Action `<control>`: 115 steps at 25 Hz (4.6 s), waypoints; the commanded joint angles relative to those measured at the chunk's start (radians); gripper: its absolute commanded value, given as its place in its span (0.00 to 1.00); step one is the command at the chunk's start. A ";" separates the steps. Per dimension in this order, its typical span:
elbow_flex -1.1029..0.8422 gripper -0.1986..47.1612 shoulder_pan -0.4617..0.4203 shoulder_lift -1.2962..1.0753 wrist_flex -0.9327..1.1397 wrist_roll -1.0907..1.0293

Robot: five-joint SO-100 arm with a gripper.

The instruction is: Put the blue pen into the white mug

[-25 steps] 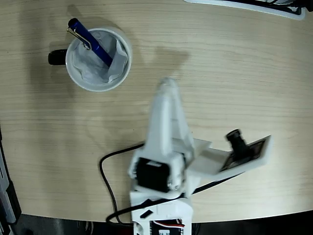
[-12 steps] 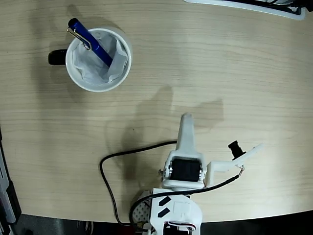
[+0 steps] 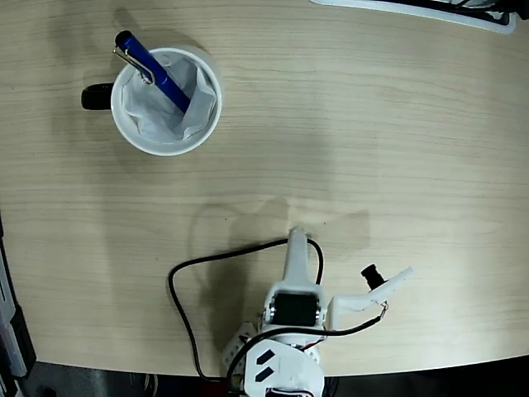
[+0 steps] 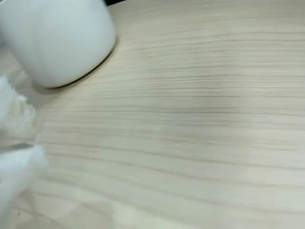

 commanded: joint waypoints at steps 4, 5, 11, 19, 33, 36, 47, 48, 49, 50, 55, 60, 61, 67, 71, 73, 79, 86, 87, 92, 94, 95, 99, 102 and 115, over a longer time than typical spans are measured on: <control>0.011 0.00 -0.006 0.158 0.219 -0.009; 0.015 0.00 -0.006 0.183 0.236 -0.009; 0.037 0.00 0.002 0.305 0.304 0.000; 0.040 0.00 0.003 0.310 0.304 0.005; 0.040 0.00 0.000 0.311 0.304 0.002; 0.040 0.00 0.000 0.311 0.304 0.002; 0.040 0.00 0.000 0.311 0.304 0.002; 0.040 0.00 0.000 0.311 0.304 0.002; 0.040 0.00 0.000 0.311 0.304 0.002; 0.040 0.00 0.000 0.311 0.304 0.002; 0.040 0.00 0.000 0.311 0.304 0.002; 0.040 0.00 0.000 0.311 0.304 0.002; 0.040 0.00 0.000 0.311 0.304 0.002; 0.040 0.00 0.000 0.311 0.304 0.002; 0.040 0.00 0.000 0.311 0.304 0.002; 0.040 0.00 0.000 0.311 0.304 0.002; 0.040 0.00 0.000 0.311 0.304 0.002; 0.040 0.00 0.000 0.311 0.304 0.002; 0.040 0.00 0.000 0.311 0.304 0.002; 0.040 0.00 0.000 0.311 0.304 0.002; 0.040 0.00 0.000 0.313 0.304 0.002; 0.040 0.00 0.000 0.313 0.304 0.002; 0.040 0.00 0.000 0.313 0.304 0.002; 0.040 0.00 0.000 0.313 0.304 0.002; 0.040 0.00 0.000 0.313 0.304 0.002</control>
